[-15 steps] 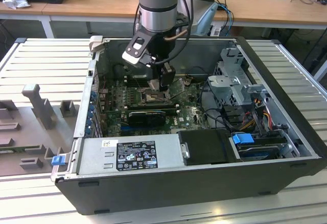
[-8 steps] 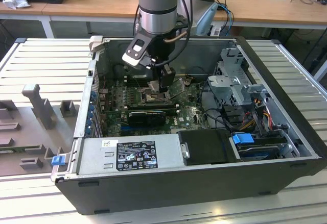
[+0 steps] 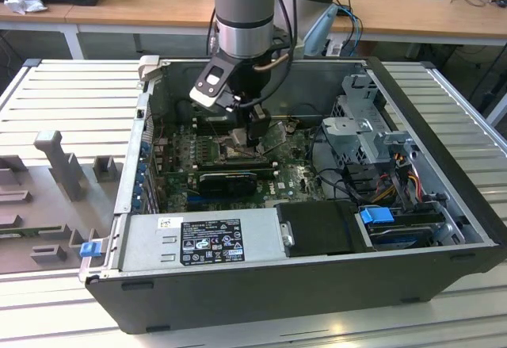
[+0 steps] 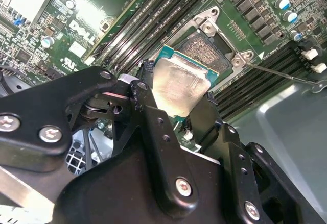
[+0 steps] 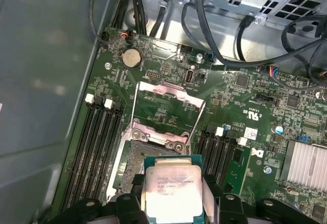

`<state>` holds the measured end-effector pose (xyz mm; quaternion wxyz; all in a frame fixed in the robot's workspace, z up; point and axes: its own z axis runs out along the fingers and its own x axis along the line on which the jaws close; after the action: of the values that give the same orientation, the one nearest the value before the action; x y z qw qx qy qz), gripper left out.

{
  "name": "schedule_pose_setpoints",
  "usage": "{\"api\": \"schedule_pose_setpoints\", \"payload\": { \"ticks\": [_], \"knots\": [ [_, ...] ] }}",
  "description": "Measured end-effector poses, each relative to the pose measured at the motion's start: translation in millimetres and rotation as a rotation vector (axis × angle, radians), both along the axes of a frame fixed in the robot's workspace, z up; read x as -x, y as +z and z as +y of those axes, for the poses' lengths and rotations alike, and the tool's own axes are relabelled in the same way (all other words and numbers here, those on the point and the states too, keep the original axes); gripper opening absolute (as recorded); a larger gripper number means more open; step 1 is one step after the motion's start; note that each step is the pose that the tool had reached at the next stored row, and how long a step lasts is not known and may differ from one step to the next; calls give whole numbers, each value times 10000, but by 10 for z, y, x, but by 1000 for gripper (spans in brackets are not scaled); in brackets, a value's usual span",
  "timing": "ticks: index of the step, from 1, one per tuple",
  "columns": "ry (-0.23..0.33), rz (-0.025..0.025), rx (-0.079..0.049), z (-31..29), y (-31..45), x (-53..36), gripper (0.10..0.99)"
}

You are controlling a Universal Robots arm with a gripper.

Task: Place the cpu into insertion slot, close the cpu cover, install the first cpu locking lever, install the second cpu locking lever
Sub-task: 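Place the cpu into insertion slot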

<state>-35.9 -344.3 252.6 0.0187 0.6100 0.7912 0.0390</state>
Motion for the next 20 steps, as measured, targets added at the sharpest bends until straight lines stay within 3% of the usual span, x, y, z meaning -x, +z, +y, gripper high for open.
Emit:
{"api": "schedule_pose_setpoints", "payload": {
  "ticks": [6, 9, 14, 16, 20],
  "knots": [
    [-586, 20, -3, 22, -59, -1, 529],
    [-882, 100, 1, 38, -104, -1, 529],
    [-1095, 279, 10, 103, -163, -3, 529],
    [-1118, 313, 10, 119, -183, -4, 529],
    [-1172, 333, 21, 137, -214, -4, 529]
  ]
}}
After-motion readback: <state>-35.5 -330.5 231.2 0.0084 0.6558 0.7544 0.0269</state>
